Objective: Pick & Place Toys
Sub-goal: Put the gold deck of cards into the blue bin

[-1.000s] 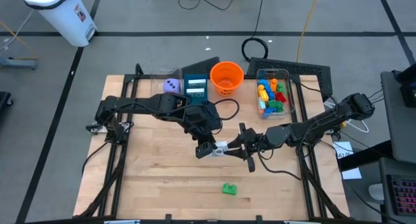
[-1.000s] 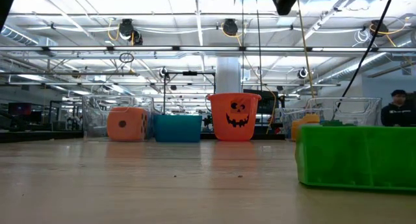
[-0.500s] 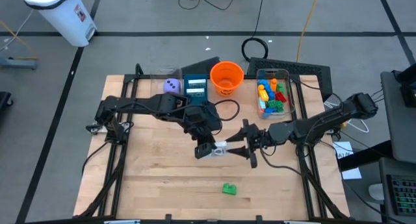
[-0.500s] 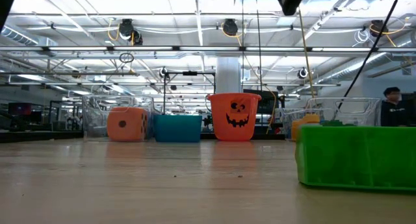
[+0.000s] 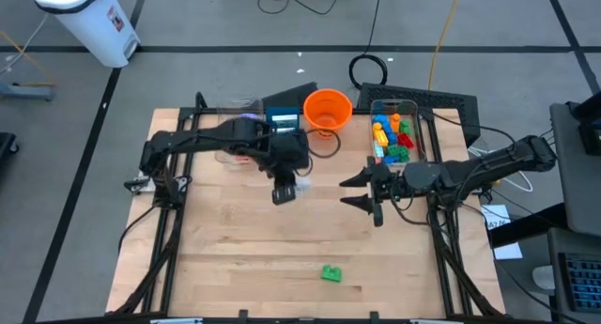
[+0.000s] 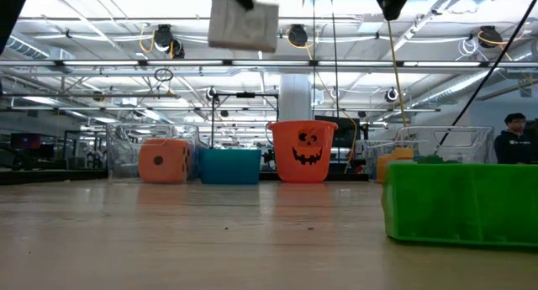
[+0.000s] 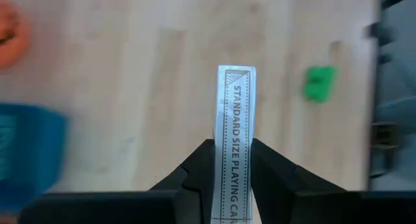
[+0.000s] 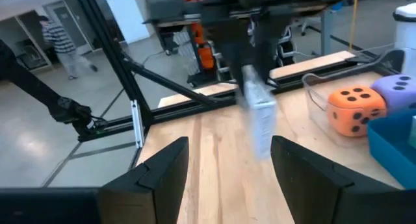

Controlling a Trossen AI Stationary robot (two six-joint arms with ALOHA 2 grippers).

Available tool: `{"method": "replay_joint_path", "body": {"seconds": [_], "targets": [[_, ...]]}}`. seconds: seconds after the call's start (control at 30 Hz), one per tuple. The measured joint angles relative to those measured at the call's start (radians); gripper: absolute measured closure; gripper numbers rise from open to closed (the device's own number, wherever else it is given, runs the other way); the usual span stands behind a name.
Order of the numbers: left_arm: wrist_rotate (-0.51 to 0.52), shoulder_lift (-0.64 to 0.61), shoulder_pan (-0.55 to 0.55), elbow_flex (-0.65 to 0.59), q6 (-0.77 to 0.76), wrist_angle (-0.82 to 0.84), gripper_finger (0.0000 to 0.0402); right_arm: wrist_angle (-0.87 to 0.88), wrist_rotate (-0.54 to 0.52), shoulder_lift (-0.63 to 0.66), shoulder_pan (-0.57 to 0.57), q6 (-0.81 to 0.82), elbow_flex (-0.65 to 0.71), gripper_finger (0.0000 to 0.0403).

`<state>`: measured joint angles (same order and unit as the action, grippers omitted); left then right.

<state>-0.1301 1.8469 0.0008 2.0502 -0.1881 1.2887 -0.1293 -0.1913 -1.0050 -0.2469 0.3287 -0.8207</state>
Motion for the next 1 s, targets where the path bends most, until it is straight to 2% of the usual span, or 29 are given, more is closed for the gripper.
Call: {"method": "replay_joint_path", "body": {"seconds": [0.2,0.4,0.57,0.87,1.0], "targets": [[0.048,0.000,0.121,0.000,0.135,0.075,0.0312,0.023,-0.079,-0.003,0.010,0.008,0.000,0.0197],[0.113,0.000,0.274,0.000,0.286,0.074,0.0311,0.028,-0.150,-0.004,0.029,0.038,0.025,0.0198],[0.108,0.000,0.383,-0.006,0.392,0.025,0.0310,0.029,-0.154,-0.005,0.074,0.101,0.057,0.0198],[0.102,0.000,0.447,-0.165,0.552,-0.087,0.0310,0.029,-0.153,-0.005,0.171,0.212,0.113,0.0202],[0.043,0.000,0.466,-0.236,0.595,-0.135,0.0310,0.028,-0.154,-0.005,0.198,0.261,0.131,0.0202]]}}
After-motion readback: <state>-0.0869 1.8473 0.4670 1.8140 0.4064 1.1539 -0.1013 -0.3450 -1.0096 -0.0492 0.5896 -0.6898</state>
